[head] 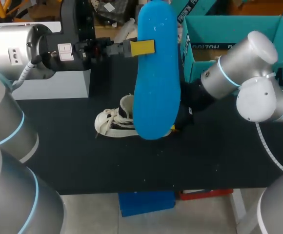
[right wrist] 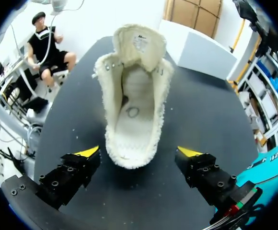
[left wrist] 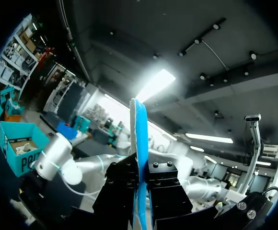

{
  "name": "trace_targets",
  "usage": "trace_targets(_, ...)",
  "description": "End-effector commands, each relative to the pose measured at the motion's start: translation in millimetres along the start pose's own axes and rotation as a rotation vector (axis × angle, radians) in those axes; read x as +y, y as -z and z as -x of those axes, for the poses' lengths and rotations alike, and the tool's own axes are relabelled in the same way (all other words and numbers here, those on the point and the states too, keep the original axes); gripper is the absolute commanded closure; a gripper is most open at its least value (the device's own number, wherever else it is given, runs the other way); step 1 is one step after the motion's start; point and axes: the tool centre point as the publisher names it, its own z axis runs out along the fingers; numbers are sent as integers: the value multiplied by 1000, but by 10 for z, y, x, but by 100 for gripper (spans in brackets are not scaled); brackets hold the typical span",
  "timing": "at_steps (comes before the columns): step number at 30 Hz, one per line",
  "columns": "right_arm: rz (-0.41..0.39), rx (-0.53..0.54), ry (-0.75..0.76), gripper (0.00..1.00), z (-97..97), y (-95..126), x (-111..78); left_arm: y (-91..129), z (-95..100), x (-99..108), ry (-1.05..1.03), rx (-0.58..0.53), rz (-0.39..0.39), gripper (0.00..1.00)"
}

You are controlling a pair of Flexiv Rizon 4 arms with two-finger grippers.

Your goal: Take the shoe out of the shoebox, open the shoe tongue, remove and reinsert the insole, then place the shoe into the shoebox

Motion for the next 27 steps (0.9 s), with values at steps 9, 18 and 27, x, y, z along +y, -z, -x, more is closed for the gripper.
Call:
trace_targets(9, 195, -4, -22, 0, -4, -79, -78, -3, -4, 21, 0, -2, -1, 100)
trace_targets(18, 234, 4, -58, 0, -14, -133, -118, -3, -4, 21, 0, -2, -1, 100)
trace_targets(27, 225, 7, -79, 0, -25, -136, -158, -3, -4, 21, 0, -2, -1, 100)
